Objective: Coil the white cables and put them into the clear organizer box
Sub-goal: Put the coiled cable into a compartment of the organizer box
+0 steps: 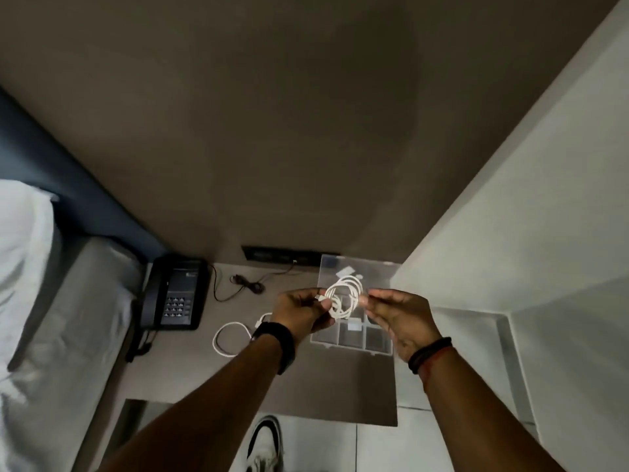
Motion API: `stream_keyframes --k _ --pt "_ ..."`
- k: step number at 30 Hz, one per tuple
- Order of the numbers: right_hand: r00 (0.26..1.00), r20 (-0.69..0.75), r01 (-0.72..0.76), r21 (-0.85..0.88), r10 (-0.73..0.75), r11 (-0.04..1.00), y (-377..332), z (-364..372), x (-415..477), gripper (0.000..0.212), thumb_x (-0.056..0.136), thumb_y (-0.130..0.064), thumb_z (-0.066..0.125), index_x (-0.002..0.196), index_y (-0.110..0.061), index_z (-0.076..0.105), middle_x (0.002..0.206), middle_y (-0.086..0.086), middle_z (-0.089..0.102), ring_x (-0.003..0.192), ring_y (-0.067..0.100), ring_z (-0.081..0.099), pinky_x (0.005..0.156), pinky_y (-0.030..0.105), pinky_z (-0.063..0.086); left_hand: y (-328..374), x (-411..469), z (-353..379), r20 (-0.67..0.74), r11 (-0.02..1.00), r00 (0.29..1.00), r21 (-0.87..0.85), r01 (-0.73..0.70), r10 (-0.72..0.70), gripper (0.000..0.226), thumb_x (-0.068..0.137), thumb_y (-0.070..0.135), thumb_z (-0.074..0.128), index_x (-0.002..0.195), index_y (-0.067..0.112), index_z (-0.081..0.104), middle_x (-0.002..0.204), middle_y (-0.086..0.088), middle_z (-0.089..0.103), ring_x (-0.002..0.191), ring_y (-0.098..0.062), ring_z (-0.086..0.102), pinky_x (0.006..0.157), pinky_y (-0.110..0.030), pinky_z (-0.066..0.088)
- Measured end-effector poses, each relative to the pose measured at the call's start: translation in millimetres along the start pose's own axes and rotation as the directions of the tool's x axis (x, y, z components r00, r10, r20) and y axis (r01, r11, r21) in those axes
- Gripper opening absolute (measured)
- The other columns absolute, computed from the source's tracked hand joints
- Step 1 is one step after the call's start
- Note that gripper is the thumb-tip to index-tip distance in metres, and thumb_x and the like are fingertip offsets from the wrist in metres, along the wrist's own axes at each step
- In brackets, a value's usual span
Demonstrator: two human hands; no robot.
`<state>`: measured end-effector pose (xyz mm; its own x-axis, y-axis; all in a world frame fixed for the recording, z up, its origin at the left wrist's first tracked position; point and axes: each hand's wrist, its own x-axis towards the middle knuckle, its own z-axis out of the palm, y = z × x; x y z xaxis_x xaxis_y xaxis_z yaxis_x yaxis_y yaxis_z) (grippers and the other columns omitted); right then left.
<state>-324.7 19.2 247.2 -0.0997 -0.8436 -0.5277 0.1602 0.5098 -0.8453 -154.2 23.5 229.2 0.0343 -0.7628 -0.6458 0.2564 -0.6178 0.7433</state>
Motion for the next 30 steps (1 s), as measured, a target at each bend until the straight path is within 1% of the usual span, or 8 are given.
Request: stream_keyframes --k 4,9,12,14,16,19,23,30 --pt "0.997 -0.016 -0.071 -0.007 0.071 0.997 60 10 34 0.015 0.072 0.009 0.073 0.086 0.005 0.071 0.088 0.02 0.07 0.084 0.03 0.065 0.09 0.042 0.052 -46 44 -11 -0.088 0.991 0.994 0.12 -0.06 0.071 0.017 0.085 -0.008 0.059 0.098 -0.005 0.068 0.077 -0.013 0.067 0.072 -0.022 0.063 0.066 -0.027 0.059" --pt "0.994 -0.096 -0.074 -0.15 0.06 0.986 120 19 72 0.019 0.063 -0.011 0.086 0.075 -0.002 0.075 0.078 0.021 0.073 0.07 0.023 0.062 0.076 0.04 0.053 -94 93 -18 -0.109 0.961 0.986 0.258 -0.095 0.127 0.016 0.085 -0.009 0.059 0.096 -0.005 0.069 0.077 -0.016 0.062 0.07 -0.026 0.058 0.072 -0.037 0.058" --pt "0.984 -0.164 -0.092 -0.17 0.064 0.981 151 21 98 0.015 0.067 -0.006 0.083 0.075 0.001 0.073 0.075 0.019 0.07 0.068 0.023 0.061 0.075 0.043 0.055 -119 122 -24 -0.109 0.976 0.992 0.217 -0.034 0.059 0.012 0.085 -0.006 0.06 0.094 -0.007 0.068 0.075 -0.013 0.064 0.071 -0.026 0.061 0.073 -0.036 0.059" --pt "0.982 -0.178 -0.099 -0.184 0.066 0.978 171 22 116 0.011 0.069 -0.001 0.081 0.072 -0.002 0.071 0.069 0.013 0.068 0.062 0.019 0.061 0.067 0.032 0.054 -137 141 -29 -0.112 0.977 0.993 0.211 -0.004 0.028 0.011 0.085 -0.004 0.061 0.093 -0.005 0.068 0.08 -0.016 0.065 0.074 -0.027 0.062 0.079 -0.041 0.057" --pt "0.98 -0.191 -0.094 -0.22 0.052 0.971 188 22 130 0.015 0.068 0.002 0.08 0.071 -0.007 0.069 0.064 0.005 0.066 0.053 0.009 0.059 0.058 0.02 0.051 -152 161 -35 -0.119 0.974 0.993 0.228 0.0 0.028 0.012 0.085 -0.004 0.062 0.094 -0.007 0.068 0.073 -0.011 0.067 0.067 -0.018 0.064 0.072 -0.032 0.058" --pt "0.977 -0.204 -0.111 -0.246 0.06 0.963 215 20 150 0.023 0.068 0.003 0.08 0.084 -0.005 0.065 0.07 0.005 0.067 0.058 0.011 0.06 0.056 0.019 0.051 -172 189 -41 -0.102 0.948 0.993 0.319 -0.022 0.058 0.011 0.082 -0.004 0.064 0.09 -0.003 0.072 0.072 0.0 0.069 0.069 -0.015 0.065 0.068 -0.027 0.056" --pt "0.982 -0.19 -0.046 -0.34 -0.02 0.939 239 14 167 0.029 0.07 0.002 0.078 0.081 -0.014 0.057 0.073 -0.002 0.065 0.063 0.007 0.061 0.051 0.01 0.049 -191 213 -48 -0.05 0.75 0.988 0.656 -0.078 0.146 0.017 0.081 0.013 0.069 0.096 0.016 0.076 0.098 -0.006 0.072 0.093 -0.022 0.065 0.088 -0.026 0.049" --pt "0.958 -0.116 0.16 -0.536 -0.26 0.829 257 11 170 0.007 0.077 -0.008 0.069 0.08 -0.009 0.062 0.075 0.002 0.066 0.07 0.011 0.063 0.061 0.018 0.048 -198 210 -46 0.082 0.456 0.901 0.841 -0.292 0.427 0.023 0.078 0.017 0.069 0.099 0.023 0.07 0.091 -0.005 0.073 0.085 -0.027 0.068 0.078 -0.038 0.056"
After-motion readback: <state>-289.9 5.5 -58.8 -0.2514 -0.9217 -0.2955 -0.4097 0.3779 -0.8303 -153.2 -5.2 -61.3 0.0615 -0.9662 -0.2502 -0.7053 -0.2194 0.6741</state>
